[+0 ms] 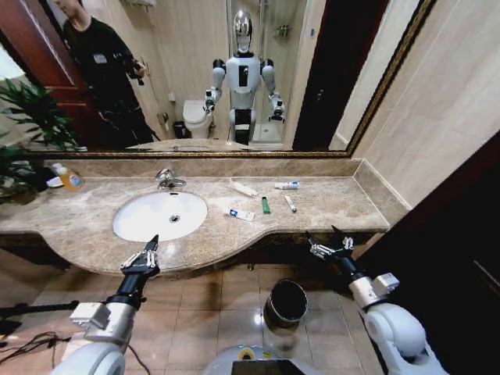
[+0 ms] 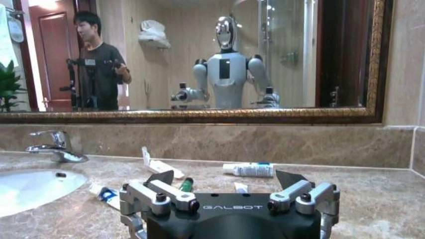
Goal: Pick up the trash from the sink and place it in the trash bin.
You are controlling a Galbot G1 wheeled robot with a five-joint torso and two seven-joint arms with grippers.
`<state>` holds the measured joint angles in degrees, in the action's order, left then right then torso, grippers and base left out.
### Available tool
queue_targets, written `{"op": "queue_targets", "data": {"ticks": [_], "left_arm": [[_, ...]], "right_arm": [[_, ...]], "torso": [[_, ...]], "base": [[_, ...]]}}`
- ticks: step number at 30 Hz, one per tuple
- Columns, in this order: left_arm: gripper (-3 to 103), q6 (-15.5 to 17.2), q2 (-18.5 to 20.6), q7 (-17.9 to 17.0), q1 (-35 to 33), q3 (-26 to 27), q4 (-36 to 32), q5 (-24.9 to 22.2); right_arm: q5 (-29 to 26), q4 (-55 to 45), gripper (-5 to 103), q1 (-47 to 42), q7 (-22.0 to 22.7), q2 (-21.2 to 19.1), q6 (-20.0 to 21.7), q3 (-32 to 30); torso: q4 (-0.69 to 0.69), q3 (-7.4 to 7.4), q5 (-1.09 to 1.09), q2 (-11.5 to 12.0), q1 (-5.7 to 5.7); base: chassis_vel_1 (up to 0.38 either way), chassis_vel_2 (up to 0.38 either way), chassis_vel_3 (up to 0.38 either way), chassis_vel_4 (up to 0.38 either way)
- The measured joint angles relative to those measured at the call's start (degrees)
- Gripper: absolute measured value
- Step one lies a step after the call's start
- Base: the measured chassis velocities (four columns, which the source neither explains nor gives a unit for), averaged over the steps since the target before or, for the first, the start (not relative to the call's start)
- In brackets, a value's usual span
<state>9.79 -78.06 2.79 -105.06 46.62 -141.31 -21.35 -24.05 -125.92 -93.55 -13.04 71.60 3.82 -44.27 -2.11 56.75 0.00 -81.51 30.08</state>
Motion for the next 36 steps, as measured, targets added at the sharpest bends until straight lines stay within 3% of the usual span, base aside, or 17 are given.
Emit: {"op": "queue_targets", "data": {"ticks": [11,18,23,30,36], "left_arm": [[0,0.00,0.00,0.00,0.00,0.00,0.00,0.00],[0,0.00,0.00,0.00,0.00,0.00,0.00,0.00],[0,0.00,0.00,0.00,0.00,0.00,0.00,0.00],[0,0.00,0.00,0.00,0.00,0.00,0.00,0.00],[0,0.00,0.00,0.00,0.00,0.00,0.00,0.00]], "right_arm": [[0.25,0.72,100,0.50,0.09,-0.93,-0.33,0.27],[-0.10,-0.55,100,2.56,0.58,-1.75,2.80,0.99],[-0.56,-2.40,100,4.75,2.11,0.02,5.85,1.59],[5.37,-3.49,100,6.61,2.27,5.39,8.21,3.30],[5.60,-5.55,100,6.01,2.40,5.13,9.69,3.51]], "torso": [[0.00,0.00,0.00,0.00,0.00],[0.00,0.00,0.00,0.00,0.00],[0.00,0.00,-0.01,0.00,0.00],[0.00,0.00,0.00,0.00,0.00],[0.00,0.00,0.00,0.00,0.00]], "base": [[0.000,0.000,0.000,0.000],[0.000,0.000,0.000,0.000],[0.000,0.000,0.000,0.000],[0.000,0.000,0.000,0.000],[0.000,0.000,0.000,0.000]]}}
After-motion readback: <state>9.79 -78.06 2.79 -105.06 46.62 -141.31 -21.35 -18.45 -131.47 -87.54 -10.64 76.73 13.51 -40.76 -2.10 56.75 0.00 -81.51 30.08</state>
